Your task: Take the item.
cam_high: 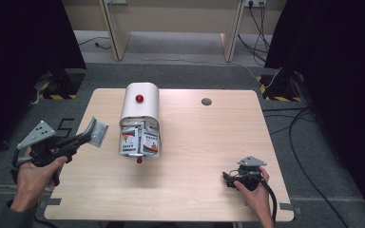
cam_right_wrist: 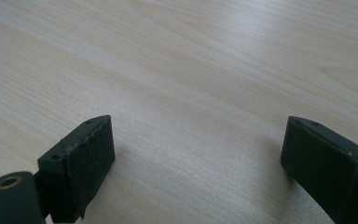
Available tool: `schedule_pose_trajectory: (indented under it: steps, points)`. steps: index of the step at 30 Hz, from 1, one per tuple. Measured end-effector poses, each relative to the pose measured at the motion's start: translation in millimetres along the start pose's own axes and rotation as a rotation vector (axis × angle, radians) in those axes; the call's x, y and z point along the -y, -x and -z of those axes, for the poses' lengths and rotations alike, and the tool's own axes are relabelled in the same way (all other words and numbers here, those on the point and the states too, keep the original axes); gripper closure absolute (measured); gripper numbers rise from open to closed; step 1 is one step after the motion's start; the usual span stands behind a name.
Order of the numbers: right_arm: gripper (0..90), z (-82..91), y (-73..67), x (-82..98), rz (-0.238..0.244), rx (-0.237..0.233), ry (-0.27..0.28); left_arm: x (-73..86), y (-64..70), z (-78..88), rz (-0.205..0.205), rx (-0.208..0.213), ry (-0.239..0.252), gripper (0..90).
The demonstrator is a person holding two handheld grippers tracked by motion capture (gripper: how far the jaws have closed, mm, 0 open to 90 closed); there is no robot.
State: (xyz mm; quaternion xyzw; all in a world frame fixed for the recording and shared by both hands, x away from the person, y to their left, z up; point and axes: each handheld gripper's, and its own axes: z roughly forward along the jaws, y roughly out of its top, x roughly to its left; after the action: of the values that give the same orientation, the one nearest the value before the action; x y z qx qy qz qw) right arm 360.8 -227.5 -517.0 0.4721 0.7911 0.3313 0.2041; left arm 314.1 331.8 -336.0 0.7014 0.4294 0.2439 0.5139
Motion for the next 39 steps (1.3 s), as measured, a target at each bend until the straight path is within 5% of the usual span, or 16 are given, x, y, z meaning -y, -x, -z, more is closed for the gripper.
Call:
schedule_pose_trajectory:
  steps: [20, 39]
  points:
    - [10.6, -0.2, 0.0, 0.0, 0.0, 0.0, 0.002, 24.9, -19.9, -18.6, -0.034, -0.151, -0.045, 89.0]
    - [10.6, -0.2, 0.0, 0.1, 0.0, 0.0, 0.001, 52.9, -38.6, -40.0, 0.041, -0.158, -0.084, 89.0]
